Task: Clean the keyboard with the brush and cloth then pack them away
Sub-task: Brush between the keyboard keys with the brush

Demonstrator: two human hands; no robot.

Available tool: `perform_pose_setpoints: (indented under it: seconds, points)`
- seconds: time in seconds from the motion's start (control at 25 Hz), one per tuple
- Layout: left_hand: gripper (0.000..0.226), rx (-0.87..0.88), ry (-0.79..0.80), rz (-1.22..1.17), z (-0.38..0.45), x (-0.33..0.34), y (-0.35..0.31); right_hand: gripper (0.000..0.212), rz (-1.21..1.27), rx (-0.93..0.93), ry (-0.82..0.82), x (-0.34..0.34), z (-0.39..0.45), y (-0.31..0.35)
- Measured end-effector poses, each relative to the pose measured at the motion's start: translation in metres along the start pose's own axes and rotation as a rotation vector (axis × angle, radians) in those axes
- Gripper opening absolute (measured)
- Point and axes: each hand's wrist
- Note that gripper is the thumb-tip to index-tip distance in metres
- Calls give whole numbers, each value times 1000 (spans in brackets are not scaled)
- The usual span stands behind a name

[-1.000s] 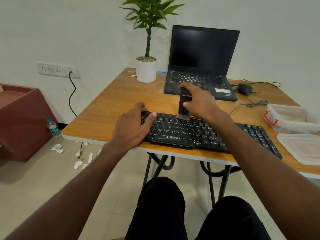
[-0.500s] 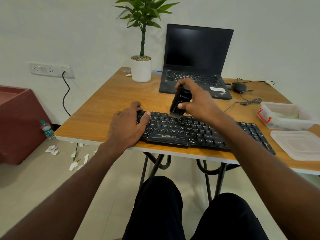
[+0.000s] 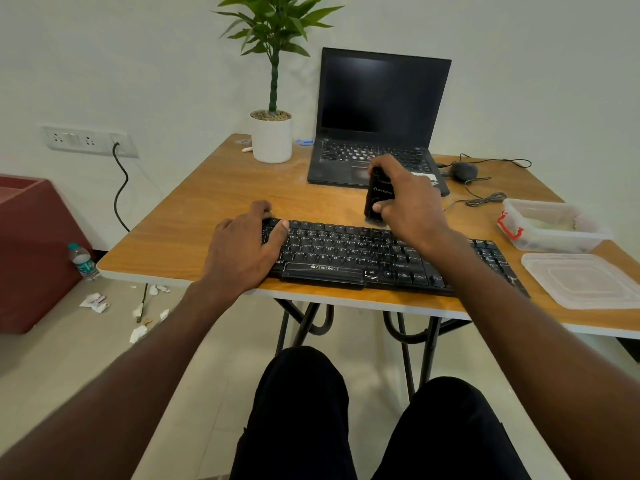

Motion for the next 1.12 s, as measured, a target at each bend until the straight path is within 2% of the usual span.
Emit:
perform_pose_setpoints:
  seconds: [0.12,0.2,0.28,0.4,0.48,0.64,0.8,1.0,1.12]
  points:
    - [61,0,-3,4,0,0,0,61,42,-17,78,0,-3,-2]
    - [61,5,-8,9,0,0,0,63,-69,-21,28,-2,-2,-2]
    - [60,1,-9,6,0,0,1,62,-39,-7,6,-2,-1,-4]
    - [60,1,-9,11,2,1,2,62,-34,-9,93,-4,0,-7]
    - [60,4,-7,14,1,1,2,62,-101,-2,35,-5,-2,-8]
    - [56,20,-2,43,0,0,0,63,64,22,43,-4,-11,-14]
    - [61,29,31,91,2,1,2,69,-78,45,-65,-13,-18,-19]
    - [81,36,52,213,6,-4,-30,70,350,75,0,-4,-16,-18]
    - [83,93,101,186,3,12,-66,70,275,95,-40,-4,-15,-26]
Point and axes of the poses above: each hand's wrist, its own z-axis towards the middle knuckle, its own x-axis out of the palm, y = z × x, and after that the axes turned 5 degrees about -z, right-handed
